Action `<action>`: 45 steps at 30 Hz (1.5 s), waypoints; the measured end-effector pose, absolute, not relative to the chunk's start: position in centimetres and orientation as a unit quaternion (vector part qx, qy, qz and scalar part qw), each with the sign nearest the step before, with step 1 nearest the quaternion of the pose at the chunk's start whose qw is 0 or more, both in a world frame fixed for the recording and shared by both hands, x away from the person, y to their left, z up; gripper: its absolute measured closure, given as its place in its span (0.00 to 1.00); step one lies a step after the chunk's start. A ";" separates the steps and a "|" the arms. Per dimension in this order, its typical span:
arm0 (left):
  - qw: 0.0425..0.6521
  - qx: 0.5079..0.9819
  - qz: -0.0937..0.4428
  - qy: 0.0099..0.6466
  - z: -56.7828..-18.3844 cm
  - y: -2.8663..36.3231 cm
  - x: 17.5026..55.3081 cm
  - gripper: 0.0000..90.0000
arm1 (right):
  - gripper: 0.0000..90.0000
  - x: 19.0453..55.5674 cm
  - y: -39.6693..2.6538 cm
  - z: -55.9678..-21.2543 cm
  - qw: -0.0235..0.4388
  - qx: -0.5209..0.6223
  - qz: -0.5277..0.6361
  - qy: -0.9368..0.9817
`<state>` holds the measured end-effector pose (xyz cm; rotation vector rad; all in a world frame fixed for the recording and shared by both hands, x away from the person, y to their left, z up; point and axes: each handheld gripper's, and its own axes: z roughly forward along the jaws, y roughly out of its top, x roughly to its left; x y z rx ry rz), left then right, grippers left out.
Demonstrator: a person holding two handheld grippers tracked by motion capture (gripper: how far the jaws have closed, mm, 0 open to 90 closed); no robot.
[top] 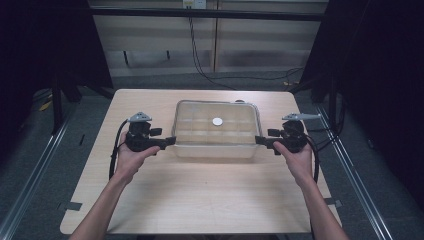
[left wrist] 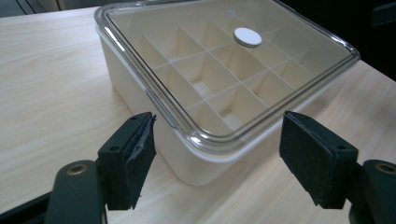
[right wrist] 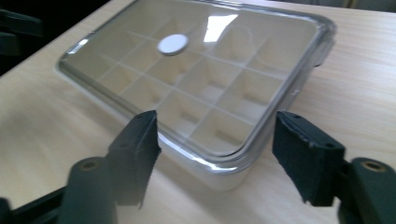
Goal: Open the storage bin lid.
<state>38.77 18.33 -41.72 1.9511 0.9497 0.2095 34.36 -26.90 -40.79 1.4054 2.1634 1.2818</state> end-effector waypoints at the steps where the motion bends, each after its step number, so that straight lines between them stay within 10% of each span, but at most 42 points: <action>1: 0.463 0.792 0.083 0.389 -41.8 18.4 39.1 0.30 | 0.38 34.7 -26.9 -40.9 0.127 0.492 0.439 0.741; 45: 0.436 0.804 0.027 0.403 -44.9 15.4 43.5 0.22 | 0.14 41.1 -24.5 -44.7 0.066 0.515 0.395 0.758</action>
